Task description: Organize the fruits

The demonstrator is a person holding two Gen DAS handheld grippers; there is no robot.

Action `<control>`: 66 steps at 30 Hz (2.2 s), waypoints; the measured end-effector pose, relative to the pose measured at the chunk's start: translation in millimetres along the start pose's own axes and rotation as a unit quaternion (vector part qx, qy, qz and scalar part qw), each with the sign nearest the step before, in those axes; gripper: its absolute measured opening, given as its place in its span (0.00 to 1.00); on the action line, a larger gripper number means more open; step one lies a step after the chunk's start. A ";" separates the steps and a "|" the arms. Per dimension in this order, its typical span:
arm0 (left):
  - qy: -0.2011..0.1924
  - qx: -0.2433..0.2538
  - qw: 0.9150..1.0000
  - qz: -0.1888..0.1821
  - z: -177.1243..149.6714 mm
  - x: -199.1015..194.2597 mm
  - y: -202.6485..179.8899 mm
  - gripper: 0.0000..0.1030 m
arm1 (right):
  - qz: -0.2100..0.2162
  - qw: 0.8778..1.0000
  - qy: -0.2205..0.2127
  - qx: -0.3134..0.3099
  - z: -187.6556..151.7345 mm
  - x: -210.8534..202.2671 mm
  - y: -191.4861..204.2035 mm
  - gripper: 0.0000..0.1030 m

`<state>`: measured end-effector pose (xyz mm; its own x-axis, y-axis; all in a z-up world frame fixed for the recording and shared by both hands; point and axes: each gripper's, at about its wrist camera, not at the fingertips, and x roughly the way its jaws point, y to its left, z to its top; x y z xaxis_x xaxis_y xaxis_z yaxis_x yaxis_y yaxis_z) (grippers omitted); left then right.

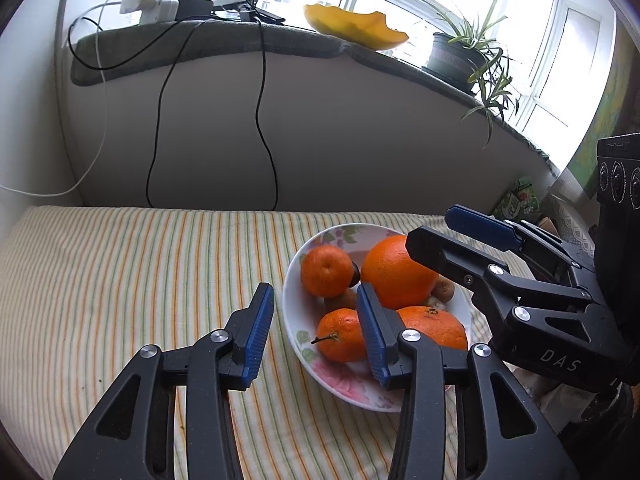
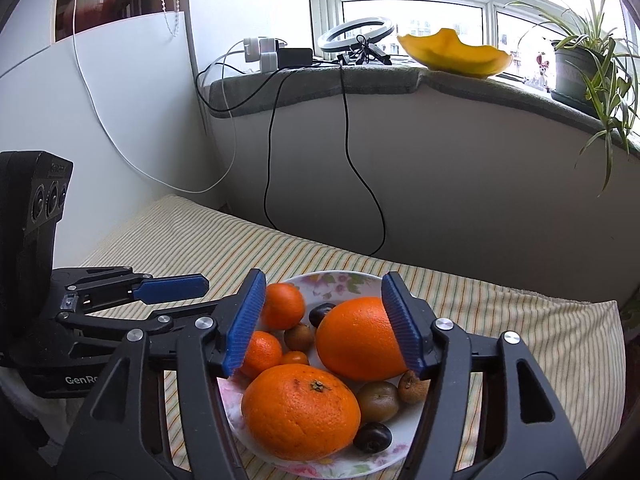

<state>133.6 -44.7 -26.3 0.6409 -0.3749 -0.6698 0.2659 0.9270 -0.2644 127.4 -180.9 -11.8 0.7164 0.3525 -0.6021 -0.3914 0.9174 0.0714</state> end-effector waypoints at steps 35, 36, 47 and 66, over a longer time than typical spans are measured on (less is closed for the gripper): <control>-0.045 0.009 0.998 0.041 -24.4 -47.2 -14.3 0.77 | 0.011 0.999 -0.002 0.046 -36.0 -52.7 -10.7 0.86; -0.046 0.010 0.998 0.045 -25.4 -49.0 -15.2 0.77 | 0.010 0.999 -0.003 0.046 -36.7 -54.5 -10.8 0.86; -0.057 0.010 0.996 0.073 -33.5 -65.3 -24.5 0.80 | -0.005 0.999 -0.011 0.053 -43.9 -70.1 -11.3 0.86; -0.066 0.010 0.995 0.071 -35.8 -75.1 -29.6 0.80 | -0.006 0.998 -0.016 0.053 -43.9 -74.3 -9.8 0.86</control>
<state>51.8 -43.7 7.0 0.7623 -0.2394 -0.6014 0.1793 0.9708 -0.1592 52.6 -224.2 -2.7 0.7391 0.3454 -0.5783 -0.3200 0.9355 0.1497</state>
